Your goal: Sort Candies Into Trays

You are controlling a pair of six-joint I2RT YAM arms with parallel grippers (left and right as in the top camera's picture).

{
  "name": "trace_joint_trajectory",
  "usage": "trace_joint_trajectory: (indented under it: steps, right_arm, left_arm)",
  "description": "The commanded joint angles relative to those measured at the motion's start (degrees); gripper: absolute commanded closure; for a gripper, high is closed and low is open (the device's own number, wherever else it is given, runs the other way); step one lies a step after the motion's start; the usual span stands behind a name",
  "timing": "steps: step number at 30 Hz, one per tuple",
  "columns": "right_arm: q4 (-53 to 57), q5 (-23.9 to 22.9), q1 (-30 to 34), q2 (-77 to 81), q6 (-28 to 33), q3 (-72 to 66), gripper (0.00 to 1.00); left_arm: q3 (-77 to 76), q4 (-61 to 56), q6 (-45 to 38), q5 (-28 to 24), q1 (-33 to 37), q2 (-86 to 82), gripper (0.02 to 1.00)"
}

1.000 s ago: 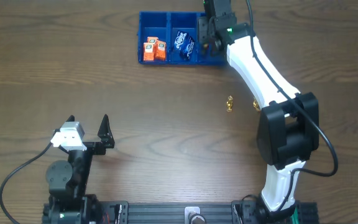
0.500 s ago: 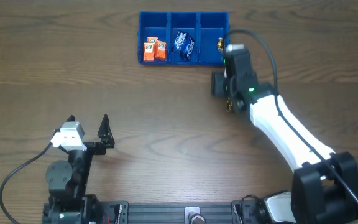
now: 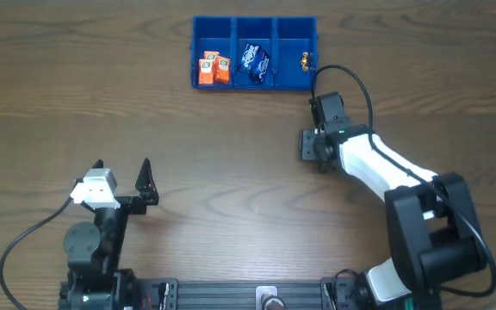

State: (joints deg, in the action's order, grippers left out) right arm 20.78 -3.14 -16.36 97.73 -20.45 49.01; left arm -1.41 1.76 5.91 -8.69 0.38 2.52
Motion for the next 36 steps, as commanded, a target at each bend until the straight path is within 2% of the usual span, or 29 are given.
trace_joint_trajectory:
  steps: [1,4,13,36]
  right_arm:
    - [-0.1,-0.5,0.4,0.9,-0.8,0.1,0.38]
    - [-0.1,-0.9,0.4,0.9,-0.8,0.1,0.413]
    - [-0.2,-0.9,0.4,0.9,-0.8,0.1,0.625]
    - [-1.3,-1.2,0.3,0.9,-0.8,0.1,0.84]
  left_arm:
    - [1.1,2.0,-0.6,-0.8,0.4,-0.2,0.02]
    - [1.1,1.9,-0.6,-0.8,0.4,-0.2,0.02]
    - [1.1,1.9,-0.6,-0.8,0.4,-0.2,0.02]
    - [1.1,2.0,-0.6,-0.8,0.4,-0.2,0.02]
